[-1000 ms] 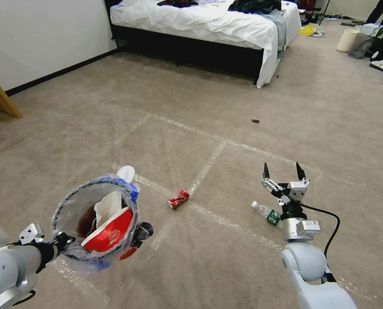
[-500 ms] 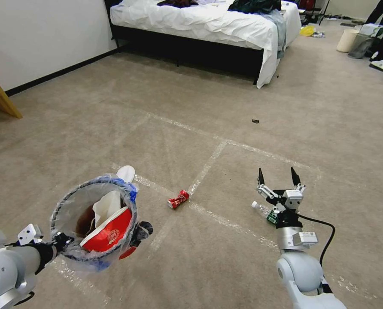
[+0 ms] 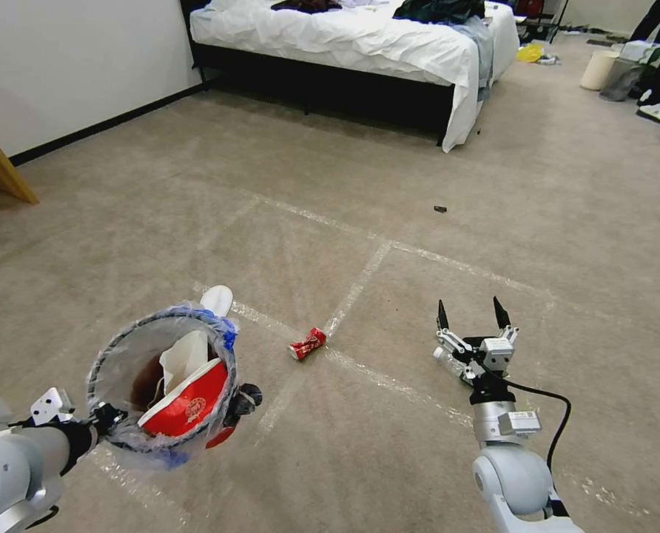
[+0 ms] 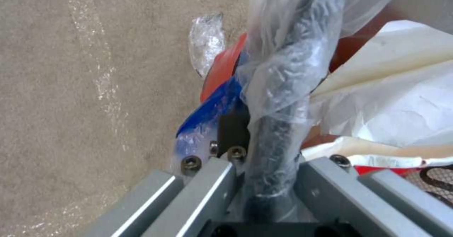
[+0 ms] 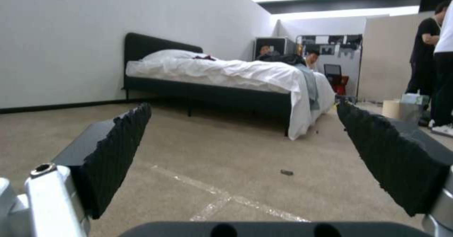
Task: Pick up the trash bin and place the garbage on the floor into it.
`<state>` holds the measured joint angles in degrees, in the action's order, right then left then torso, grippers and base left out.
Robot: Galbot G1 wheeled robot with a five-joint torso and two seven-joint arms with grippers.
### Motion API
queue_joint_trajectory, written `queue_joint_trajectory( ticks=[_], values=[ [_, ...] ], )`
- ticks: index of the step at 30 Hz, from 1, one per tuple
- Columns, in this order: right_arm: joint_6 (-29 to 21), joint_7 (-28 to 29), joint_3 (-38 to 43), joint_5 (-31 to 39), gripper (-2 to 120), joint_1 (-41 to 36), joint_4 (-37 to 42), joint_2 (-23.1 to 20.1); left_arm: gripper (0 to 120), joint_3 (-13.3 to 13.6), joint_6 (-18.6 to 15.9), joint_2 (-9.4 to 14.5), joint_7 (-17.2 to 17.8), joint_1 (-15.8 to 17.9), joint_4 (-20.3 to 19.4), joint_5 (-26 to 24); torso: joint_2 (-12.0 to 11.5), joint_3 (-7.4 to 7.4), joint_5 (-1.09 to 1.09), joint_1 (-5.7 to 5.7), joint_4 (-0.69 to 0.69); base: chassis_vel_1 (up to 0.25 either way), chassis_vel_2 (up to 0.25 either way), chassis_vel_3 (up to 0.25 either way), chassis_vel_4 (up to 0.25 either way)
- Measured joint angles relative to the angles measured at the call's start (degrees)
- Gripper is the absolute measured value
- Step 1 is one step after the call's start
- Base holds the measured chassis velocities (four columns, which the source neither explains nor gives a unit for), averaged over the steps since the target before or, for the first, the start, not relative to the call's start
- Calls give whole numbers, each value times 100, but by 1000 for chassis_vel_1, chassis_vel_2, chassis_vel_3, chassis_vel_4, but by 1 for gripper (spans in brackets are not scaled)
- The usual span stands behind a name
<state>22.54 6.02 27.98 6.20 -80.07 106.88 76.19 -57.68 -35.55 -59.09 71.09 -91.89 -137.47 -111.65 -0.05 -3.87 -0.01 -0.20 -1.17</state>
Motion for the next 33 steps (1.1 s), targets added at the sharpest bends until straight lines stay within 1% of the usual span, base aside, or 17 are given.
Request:
queue_joint_trajectory(
  ticks=[4,15,19,25,33],
  values=[
    [34,-66,1,44,100,9,-20,-62,0,-21,2,3,-6,-20,-23,13,0,0,1,0,0,0,0,0,0],
    [65,-106,-120,44,100,73,-114,-53,0,-49,11,-50,-9,-88,-85,94,0,0,0,0,0,0,0,0,0],
    [98,-133,-187,42,100,120,-175,-56,0,-66,9,-108,-16,-143,-130,163,0,0,0,0,0,0,0,0,0],
    [115,-165,-207,48,100,127,-188,-51,0,-69,6,-149,-30,-150,-136,200,0,0,0,0,0,0,0,0,0],
    [134,-189,-228,38,100,120,-206,-22,0,-64,0,-142,-51,-147,-139,208,0,0,0,0,0,0,0,0,0]
  ],
)
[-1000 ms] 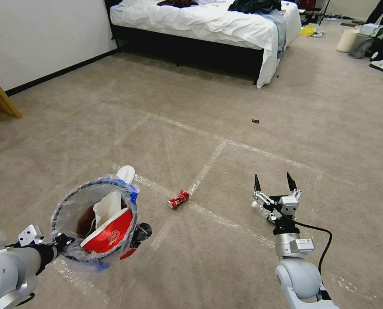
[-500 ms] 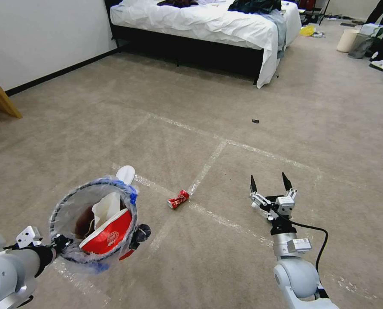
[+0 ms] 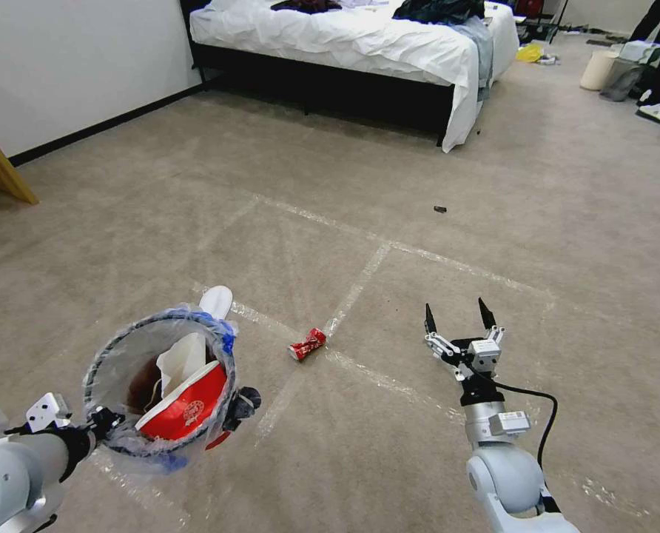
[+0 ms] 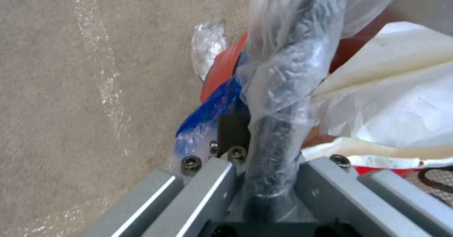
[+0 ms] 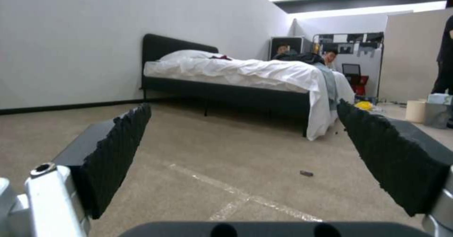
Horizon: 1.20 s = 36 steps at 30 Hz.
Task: Pick up the trash bin and place the garbage on the floor into it.
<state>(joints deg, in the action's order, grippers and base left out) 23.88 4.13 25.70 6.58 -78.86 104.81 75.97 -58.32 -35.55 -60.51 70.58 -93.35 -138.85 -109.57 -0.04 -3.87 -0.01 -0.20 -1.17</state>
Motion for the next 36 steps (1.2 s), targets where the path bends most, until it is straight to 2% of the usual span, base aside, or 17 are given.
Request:
queue_joint_trajectory(
  ticks=[19,36],
  values=[
    [15,-32,-69,-20,100,106,-118,79,0,31,-10,122,-49,75,124,4,0,-1,0,0,0,-62,64,67,-55],
    [-8,-6,-280,6,100,434,-427,102,0,140,4,205,-65,315,374,-20,0,0,-1,0,0,-60,56,66,-65]
  ],
)
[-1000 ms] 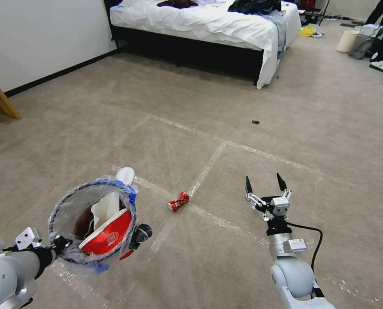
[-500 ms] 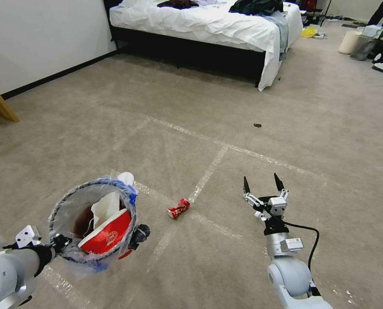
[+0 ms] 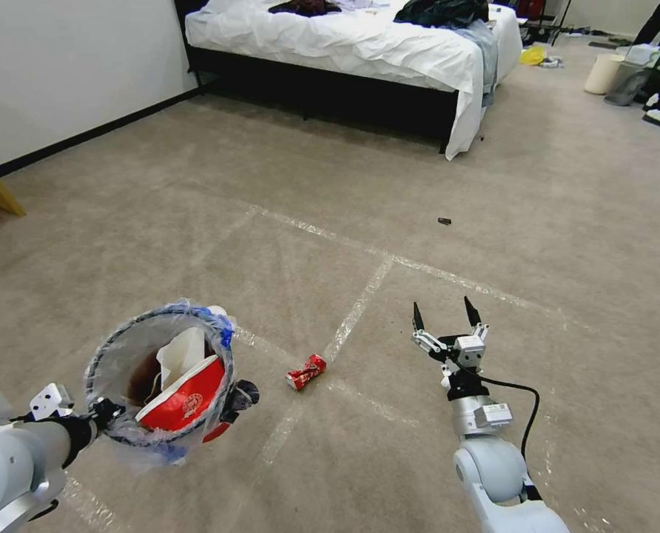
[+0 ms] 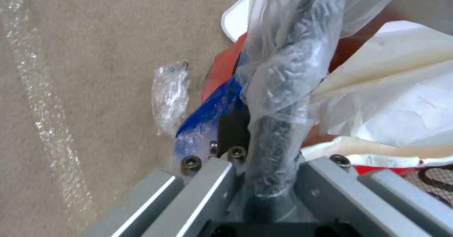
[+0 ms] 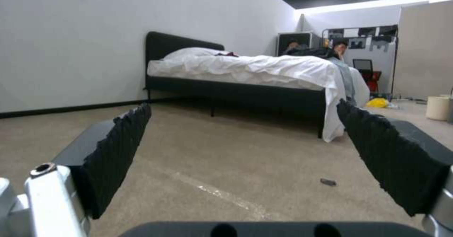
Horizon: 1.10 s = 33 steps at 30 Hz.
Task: Pick up the trash bin and place the garbage on the floor into it.
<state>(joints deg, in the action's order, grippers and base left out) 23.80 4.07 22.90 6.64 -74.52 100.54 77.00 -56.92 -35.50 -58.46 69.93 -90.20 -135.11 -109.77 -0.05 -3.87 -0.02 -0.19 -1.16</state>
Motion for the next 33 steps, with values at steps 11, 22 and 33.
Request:
queue_joint_trajectory(
  ticks=[11,22,33],
  values=[
    [2,-14,-110,63,100,178,-192,13,0,22,-8,53,-32,72,90,-76,0,0,1,1,0,-51,65,61,-71],
    [-5,5,-190,93,100,339,-276,18,0,74,11,143,-11,212,227,-149,0,0,0,0,0,-88,79,71,-83],
    [-16,3,-243,20,100,411,-351,42,0,103,30,210,0,305,320,-201,0,0,0,1,0,-34,30,24,-30]
  ],
)
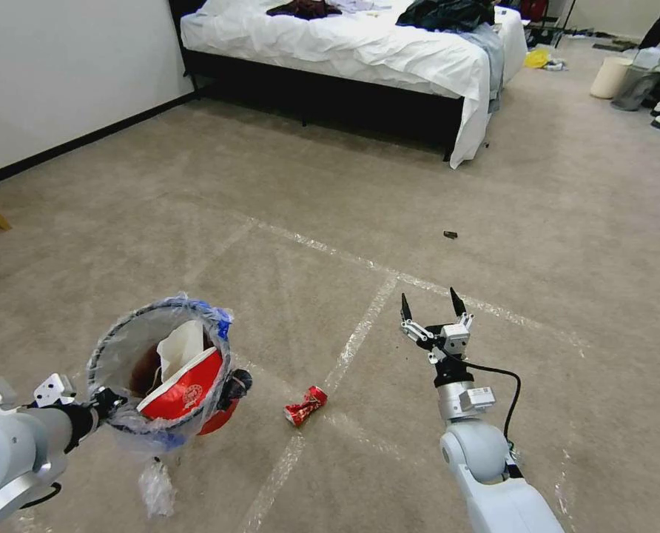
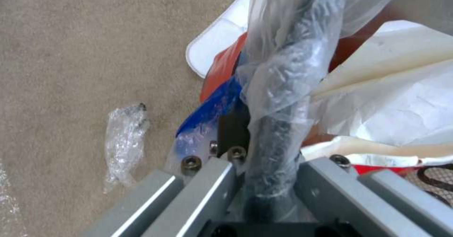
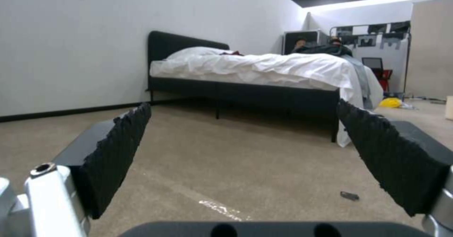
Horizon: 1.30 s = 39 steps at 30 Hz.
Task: Pick up the trash bin and place the garbage on the floor into it.
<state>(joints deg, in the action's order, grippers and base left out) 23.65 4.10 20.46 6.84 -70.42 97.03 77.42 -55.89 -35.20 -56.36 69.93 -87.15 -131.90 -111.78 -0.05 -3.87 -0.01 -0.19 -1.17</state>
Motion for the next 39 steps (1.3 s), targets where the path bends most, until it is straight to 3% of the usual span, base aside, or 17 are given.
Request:
queue_joint_trajectory(
  ticks=[12,19,21,22,23,24,31,34,35,38,39],
  values=[
    [245,-106,-234,-126,100,232,-87,-123,0,-32,17,21,6,21,-10,-51,0,-1,0,0,0,0,0,0,0],
    [245,-112,-276,-180,100,543,-108,-459,0,-73,23,21,1,-1,-37,-68,0,0,1,0,0,0,0,0,0],
    [239,-166,-565,-151,100,1055,-243,-1030,0,-111,42,-3,-12,-23,-73,-68,0,0,2,0,0,0,0,0,0],
    [239,-166,-565,-151,100,1055,-243,-1030,0,-111,42,-3,-12,-23,-73,-68,0,0,2,0,0,0,0,0,0],
    [185,-367,-1139,44,100,1735,-403,-1884,0,-142,67,-29,-32,-30,-91,-68,0,0,0,0,0,0,0,0,0],
    [167,-511,-1494,137,100,2159,-551,-2179,0,-142,76,-48,-39,-16,-91,-60,0,-1,2,-1,-3,0,0,0,0],
    [270,-1217,-2361,272,100,3412,-1157,-2541,0,-140,78,-95,-77,-13,-71,-13,0,-1,-1,-1,2,0,0,0,0],
    [478,-1965,-3008,106,100,4247,-1573,-2584,0,-95,80,-87,-89,46,2,4,0,-1,1,-1,0,0,0,0,0],
    [478,-1965,-3008,106,100,4247,-1573,-2584,0,-95,80,-87,-89,46,2,4,0,-1,1,-1,0,0,0,0,0],
    [490,-3278,-3796,566,100,5069,-1877,-2522,0,-70,80,-68,-114,70,45,16,0,-1,1,-2,0,0,0,0,0],
    [490,-3278,-3796,566,100,5069,-1877,-2522,0,-70,80,-68,-114,70,45,16,0,-1,1,-2,0,0,0,0,0]
  ],
)
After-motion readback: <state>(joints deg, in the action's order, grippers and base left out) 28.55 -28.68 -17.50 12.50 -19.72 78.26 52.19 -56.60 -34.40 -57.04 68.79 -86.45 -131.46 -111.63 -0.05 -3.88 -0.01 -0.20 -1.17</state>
